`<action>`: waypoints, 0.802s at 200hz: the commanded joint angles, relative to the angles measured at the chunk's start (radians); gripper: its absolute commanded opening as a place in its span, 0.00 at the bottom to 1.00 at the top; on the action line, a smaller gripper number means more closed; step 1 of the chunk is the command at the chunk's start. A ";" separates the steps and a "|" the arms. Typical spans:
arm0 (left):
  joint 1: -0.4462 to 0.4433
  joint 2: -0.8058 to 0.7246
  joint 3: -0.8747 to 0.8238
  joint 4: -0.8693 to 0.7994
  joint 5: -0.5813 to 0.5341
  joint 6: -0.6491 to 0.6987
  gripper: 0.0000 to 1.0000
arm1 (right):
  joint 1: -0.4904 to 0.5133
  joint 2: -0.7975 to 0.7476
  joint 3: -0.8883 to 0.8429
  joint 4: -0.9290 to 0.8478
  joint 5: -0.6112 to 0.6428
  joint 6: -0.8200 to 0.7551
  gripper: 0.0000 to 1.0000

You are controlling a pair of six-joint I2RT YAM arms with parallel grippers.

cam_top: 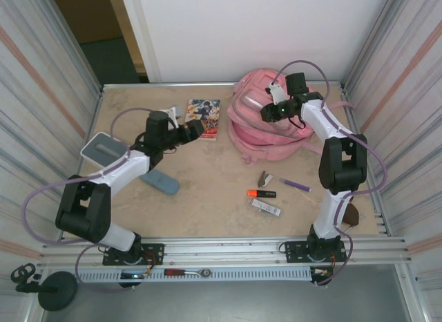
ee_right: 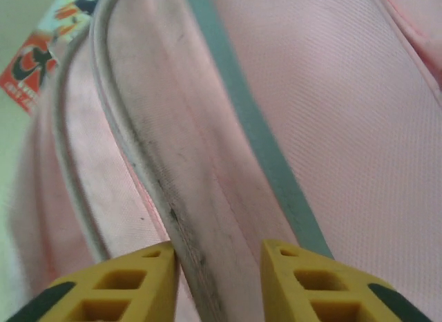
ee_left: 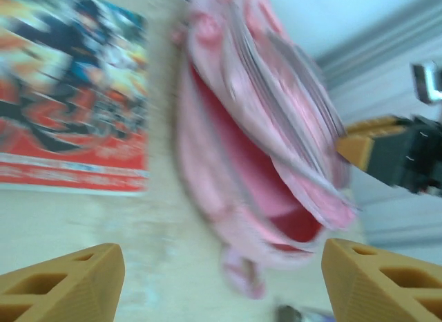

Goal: Pack the student bag

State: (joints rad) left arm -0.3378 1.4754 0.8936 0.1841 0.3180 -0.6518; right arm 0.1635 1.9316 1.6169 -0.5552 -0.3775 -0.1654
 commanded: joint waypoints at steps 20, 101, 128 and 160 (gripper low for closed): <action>0.071 0.125 0.189 -0.308 -0.160 0.287 0.76 | 0.068 -0.040 -0.012 0.057 0.041 0.087 0.60; 0.007 0.692 0.739 -0.486 -0.006 0.342 0.57 | 0.221 -0.181 -0.236 0.211 0.117 0.331 0.63; -0.027 0.697 0.695 -0.510 -0.066 0.369 0.47 | 0.226 -0.225 -0.303 0.216 0.125 0.380 0.63; -0.061 0.587 0.467 -0.430 -0.071 0.337 0.41 | 0.242 -0.278 -0.365 0.217 0.126 0.448 0.62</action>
State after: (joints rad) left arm -0.3637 2.1483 1.5177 -0.2161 0.2573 -0.3099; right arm 0.3889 1.7226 1.2896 -0.3569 -0.2619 0.1986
